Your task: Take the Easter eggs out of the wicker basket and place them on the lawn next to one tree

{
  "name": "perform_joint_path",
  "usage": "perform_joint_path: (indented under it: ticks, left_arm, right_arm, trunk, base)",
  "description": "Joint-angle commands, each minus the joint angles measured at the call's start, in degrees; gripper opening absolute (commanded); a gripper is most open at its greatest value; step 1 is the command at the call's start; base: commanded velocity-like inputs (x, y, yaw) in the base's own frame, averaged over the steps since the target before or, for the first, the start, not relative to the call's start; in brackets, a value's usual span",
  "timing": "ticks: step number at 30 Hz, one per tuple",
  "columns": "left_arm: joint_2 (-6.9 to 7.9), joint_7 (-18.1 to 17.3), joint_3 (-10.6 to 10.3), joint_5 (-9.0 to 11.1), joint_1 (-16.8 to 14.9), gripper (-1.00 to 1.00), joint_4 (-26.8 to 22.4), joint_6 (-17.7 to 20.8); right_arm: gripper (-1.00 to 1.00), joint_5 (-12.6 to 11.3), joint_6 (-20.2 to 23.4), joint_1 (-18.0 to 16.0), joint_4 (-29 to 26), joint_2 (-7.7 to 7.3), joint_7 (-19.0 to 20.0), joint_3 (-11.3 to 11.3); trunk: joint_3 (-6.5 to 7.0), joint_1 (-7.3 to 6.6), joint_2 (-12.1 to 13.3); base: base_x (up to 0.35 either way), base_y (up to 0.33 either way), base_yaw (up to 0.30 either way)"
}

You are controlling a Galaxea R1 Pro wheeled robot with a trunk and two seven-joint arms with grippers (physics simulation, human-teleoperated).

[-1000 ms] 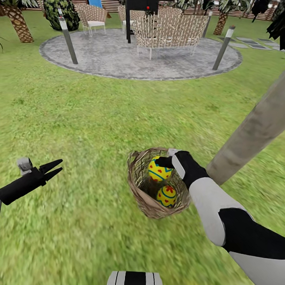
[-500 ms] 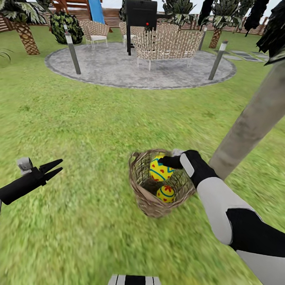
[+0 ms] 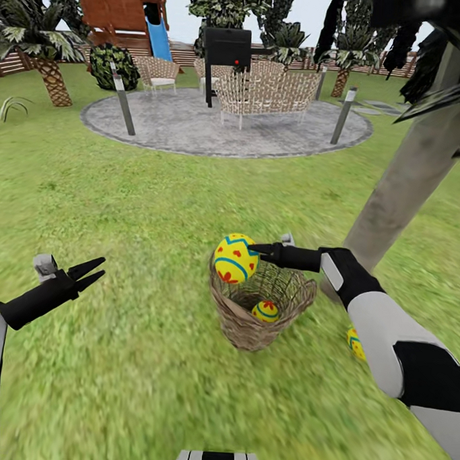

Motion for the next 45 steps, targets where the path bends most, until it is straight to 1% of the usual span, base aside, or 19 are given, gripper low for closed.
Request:
perform_joint_path:
  ticks: [1, 4, 7, 9, 10, 11, 12, 13, 14, 15, 17, 18, 19, 20, 21, 23, 25, 29, 45]
  left_arm:
    - [-0.02, -0.2, -0.1, -0.1, 0.0, 1.00, 0.0, 0.2]
    - [-0.10, -0.2, -0.3, -0.1, 0.0, 1.00, 0.0, 0.2]
    - [-0.64, -0.7, -1.1, 0.2, 0.0, 1.00, 0.0, 0.3]
    - [-2.22, -1.5, -1.2, 0.3, 0.0, 1.00, 0.0, 0.4]
    - [-3.67, -2.2, -1.2, 0.5, 0.0, 1.00, 0.0, 0.3]
    - [-4.85, -2.7, -1.2, 0.6, 0.0, 1.00, 0.0, 0.2]
    - [-5.69, -2.9, -1.2, 0.7, 0.0, 1.00, 0.3, 0.1]
    - [-6.82, -3.3, -1.6, 0.7, 0.0, 1.00, 1.3, 0.1]
    - [-7.61, -3.8, -2.4, 0.7, 0.0, 1.00, 2.1, 0.0]
    - [-8.17, -4.7, -4.8, 0.7, 0.0, 1.00, 2.9, -0.1]
    - [-8.49, -5.3, -10.0, 0.7, 0.1, 1.00, 3.5, -0.3]
    - [-8.68, -5.4, -12.4, 0.7, 0.1, 1.00, 3.6, -0.3]
    - [-9.34, -5.4, -14.4, 0.7, 0.1, 1.00, 3.7, -0.4]
    - [-10.08, -5.4, -15.4, 0.7, 0.1, 1.00, 3.7, -0.4]
    - [-10.33, -5.5, -15.7, 0.7, 0.1, 1.00, 3.6, -0.4]
    - [-10.42, -5.5, -15.8, 0.7, 0.1, 1.00, 3.5, -0.4]
    - [-10.51, -5.5, -16.0, 0.7, 0.1, 1.00, 3.1, -0.4]
    - [-10.54, -5.5, -17.4, 0.7, 0.1, 1.00, 3.3, -0.3]
    - [-10.62, -5.5, -17.7, 0.7, 0.1, 1.00, 2.8, -0.3]
  right_arm:
    - [-1.00, -0.1, 0.3, 0.2, 0.0, 0.04, 0.1, 0.1]
    - [-1.00, -0.1, 0.3, 0.5, 0.0, 0.07, 0.0, 0.1]
    - [-1.00, -0.1, 0.3, 2.3, 0.2, -0.14, 0.0, 0.1]
    - [-1.00, -0.1, 0.2, 3.6, 0.1, -0.40, 0.3, 0.1]
    - [-1.00, -0.1, 0.3, 4.1, 0.1, -0.55, 1.6, 0.1]
    - [-1.00, -0.1, 0.3, 4.4, 0.5, -0.84, 4.8, 0.1]
    - [-1.00, -0.2, 0.4, 4.7, 0.8, -1.62, 8.6, 0.2]
    - [-1.00, -0.2, 0.4, 5.5, 0.8, -2.86, 11.1, 0.2]
    - [-1.00, -0.2, 0.4, 6.1, 0.6, -3.94, 12.4, 0.2]
    - [-1.00, -0.2, 0.4, 6.9, 0.8, -5.71, 14.1, 0.2]
    - [-1.00, -0.1, 0.4, 8.1, 0.6, -8.57, 16.5, 0.2]
    - [-1.00, -0.1, 0.4, 8.4, 0.6, -9.92, 17.8, 0.2]
    - [-1.00, -0.2, 0.3, 8.6, 0.9, -11.75, 19.5, 0.2]
    - [-1.00, -0.2, 0.3, 9.0, 0.9, -13.33, 20.9, 0.1]
    - [-1.00, -0.2, 0.3, 9.2, 0.9, -14.55, 22.5, 0.1]
    - [-1.00, -0.2, 0.3, 9.3, 0.8, -16.30, 23.6, 0.0]
    - [-1.00, -0.1, 0.3, 9.4, 0.8, -17.39, 23.8, 0.0]
    - [-1.00, -0.2, 0.4, 9.4, 1.1, -17.67, 23.3, 0.0]
    - [-1.00, -0.1, 0.1, 9.4, 1.0, -17.85, 23.1, 0.0]
  trunk:
    - [0.19, -0.07, 0.0]
    - [0.83, -0.24, 0.2]
    - [0.87, -0.24, 0.2]
    - [0.98, -0.24, 0.2]
    - [1.04, -0.24, 0.2]
    - [1.10, -0.24, 0.2]
    - [1.17, -0.24, 0.2]
    - [1.23, -0.24, 0.2]
    - [1.30, -0.24, 0.2]
    - [1.36, -0.24, 0.2]
    - [1.49, -0.24, 0.2]
    - [1.55, -0.24, 0.2]
    - [1.62, -0.24, 0.2]
    - [1.68, -0.24, 0.2]
    - [1.75, -0.24, 0.2]
    - [1.87, -0.24, 0.2]
    - [2.00, -0.24, 0.2]
    - [2.26, -0.24, 0.2]
    - [3.18, -0.24, 0.2]
  base:
    - [-0.344, 0.000, 0.000]
    - [-0.348, 0.000, 0.000]
    - [-0.113, 0.000, -0.039]
    - [-0.013, 0.000, -0.186]
    - [-0.004, 0.000, -0.212]
    - [-0.001, 0.000, -0.218]
    - [-0.001, 0.000, -0.220]
    - [0.000, 0.000, -0.221]
    - [0.000, 0.000, -0.222]
    - [0.000, 0.000, -0.222]
    - [0.000, 0.000, -0.222]
    - [0.000, 0.000, -0.223]
    - [0.000, 0.000, -0.223]
    - [0.000, 0.000, -0.223]
    - [0.000, 0.000, -0.223]
    - [0.000, 0.000, -0.223]
    - [0.000, 0.000, -0.223]
    - [0.000, -0.054, -0.223]
    - [0.000, -0.303, -0.199]
